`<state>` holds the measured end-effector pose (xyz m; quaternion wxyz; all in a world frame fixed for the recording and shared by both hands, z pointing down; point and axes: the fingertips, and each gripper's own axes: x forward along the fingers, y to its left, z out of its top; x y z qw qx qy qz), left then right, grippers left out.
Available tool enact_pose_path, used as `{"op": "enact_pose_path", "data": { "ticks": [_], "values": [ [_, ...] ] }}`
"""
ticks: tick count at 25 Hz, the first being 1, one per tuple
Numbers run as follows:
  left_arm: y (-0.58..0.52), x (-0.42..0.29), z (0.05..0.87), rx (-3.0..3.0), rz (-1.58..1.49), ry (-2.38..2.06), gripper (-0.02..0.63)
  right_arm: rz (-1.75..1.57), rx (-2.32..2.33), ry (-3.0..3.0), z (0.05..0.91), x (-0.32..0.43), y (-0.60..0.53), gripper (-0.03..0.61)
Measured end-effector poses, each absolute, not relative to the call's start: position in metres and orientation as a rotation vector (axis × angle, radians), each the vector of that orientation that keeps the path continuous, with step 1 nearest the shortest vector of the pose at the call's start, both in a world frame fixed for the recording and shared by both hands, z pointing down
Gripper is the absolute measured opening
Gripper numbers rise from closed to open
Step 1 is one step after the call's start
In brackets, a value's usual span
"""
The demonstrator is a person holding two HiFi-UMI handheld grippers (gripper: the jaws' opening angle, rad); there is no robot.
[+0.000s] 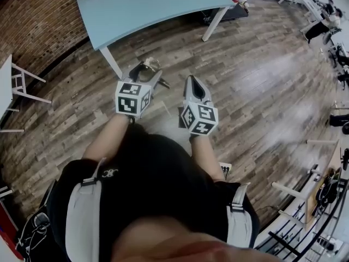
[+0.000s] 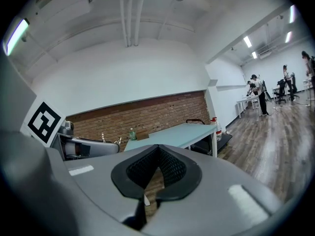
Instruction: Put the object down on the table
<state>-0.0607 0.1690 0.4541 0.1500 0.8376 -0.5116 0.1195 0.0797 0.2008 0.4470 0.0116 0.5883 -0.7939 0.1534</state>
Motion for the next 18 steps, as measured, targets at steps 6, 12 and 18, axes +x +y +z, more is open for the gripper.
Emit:
{"op": "enact_pose_path", "data": {
  "ticks": [6,12,18],
  "values": [
    [0.165,-0.041,0.451,2.437,0.380,-1.443,0.288,0.461,1.890,-2.462,0.441,0.103,0.207,0.014],
    [0.153,-0.028,0.453,2.492,0.419,-1.411,0.288,0.452,1.941,-2.432,0.442,0.114,0.200,0.014],
    [0.120,-0.012,0.448,2.522,0.393,-1.372,0.288,0.399,1.960,-2.406,0.436,0.124,0.175,0.014]
  ]
}}
